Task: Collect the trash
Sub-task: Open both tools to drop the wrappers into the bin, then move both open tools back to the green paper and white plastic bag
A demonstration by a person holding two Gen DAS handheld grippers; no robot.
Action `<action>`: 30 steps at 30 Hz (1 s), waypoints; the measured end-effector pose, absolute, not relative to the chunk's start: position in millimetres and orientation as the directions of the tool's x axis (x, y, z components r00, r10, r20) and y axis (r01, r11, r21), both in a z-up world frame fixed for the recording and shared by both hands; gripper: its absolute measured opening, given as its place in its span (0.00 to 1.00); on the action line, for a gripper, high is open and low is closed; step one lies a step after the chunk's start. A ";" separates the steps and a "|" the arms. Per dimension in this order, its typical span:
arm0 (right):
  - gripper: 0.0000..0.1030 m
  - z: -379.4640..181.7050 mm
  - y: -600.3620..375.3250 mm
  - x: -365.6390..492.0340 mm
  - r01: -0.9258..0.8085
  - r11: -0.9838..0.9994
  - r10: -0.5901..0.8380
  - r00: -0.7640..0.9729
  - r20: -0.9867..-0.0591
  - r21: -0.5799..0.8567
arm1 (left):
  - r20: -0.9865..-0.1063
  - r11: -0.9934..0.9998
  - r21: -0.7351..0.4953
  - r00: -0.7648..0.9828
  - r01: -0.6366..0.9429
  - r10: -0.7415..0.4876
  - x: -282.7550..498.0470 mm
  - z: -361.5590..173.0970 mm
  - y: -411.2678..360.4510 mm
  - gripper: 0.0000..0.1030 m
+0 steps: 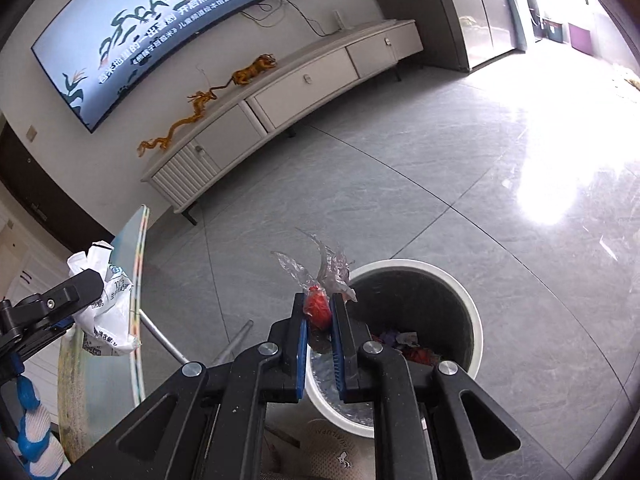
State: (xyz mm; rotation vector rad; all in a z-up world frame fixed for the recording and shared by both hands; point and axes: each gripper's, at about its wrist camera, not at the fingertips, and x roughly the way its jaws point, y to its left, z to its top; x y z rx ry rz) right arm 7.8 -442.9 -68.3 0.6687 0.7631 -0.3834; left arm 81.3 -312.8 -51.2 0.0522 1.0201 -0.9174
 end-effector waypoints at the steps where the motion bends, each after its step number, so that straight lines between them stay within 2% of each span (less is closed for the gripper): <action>1: 0.14 -73.0 -446.9 6.1 0.560 0.719 -0.087 0.660 -0.746 0.412 | -0.749 0.625 -0.377 0.173 0.683 -0.640 81.2 -54.8 -321.2 0.40; 4: 0.25 -83.5 -459.5 0.1 0.601 0.687 -0.108 0.639 -0.762 0.407 | -0.749 0.585 -0.415 0.103 0.697 -0.654 79.8 -65.0 -342.6 0.47; 6: 0.27 -86.5 -463.4 -3.6 0.618 0.676 -0.117 0.628 -0.769 0.402 | -0.748 0.563 -0.426 0.074 0.708 -0.659 78.7 -68.0 -352.0 0.52; 11: 0.28 -87.2 -463.1 -8.5 0.633 0.661 -0.121 0.619 -0.776 0.402 | -0.752 0.564 -0.418 0.077 0.712 -0.655 83.7 -67.5 -349.3 0.53; 20: 0.28 -50.6 -437.6 7.9 0.564 0.717 -0.111 0.673 -0.731 0.410 | -0.727 0.706 -0.282 0.335 0.650 -0.599 112.8 -26.0 -277.7 0.53; 25: 0.35 -24.5 -406.8 19.0 0.497 0.764 -0.090 0.713 -0.695 0.411 | -0.693 0.790 -0.220 0.479 0.572 -0.539 118.2 0.4 -216.1 0.53; 30: 0.37 -0.6 -369.6 31.2 0.420 0.816 -0.059 0.744 -0.665 0.398 | -0.648 0.857 -0.168 0.600 0.487 -0.468 116.8 28.3 -150.1 0.53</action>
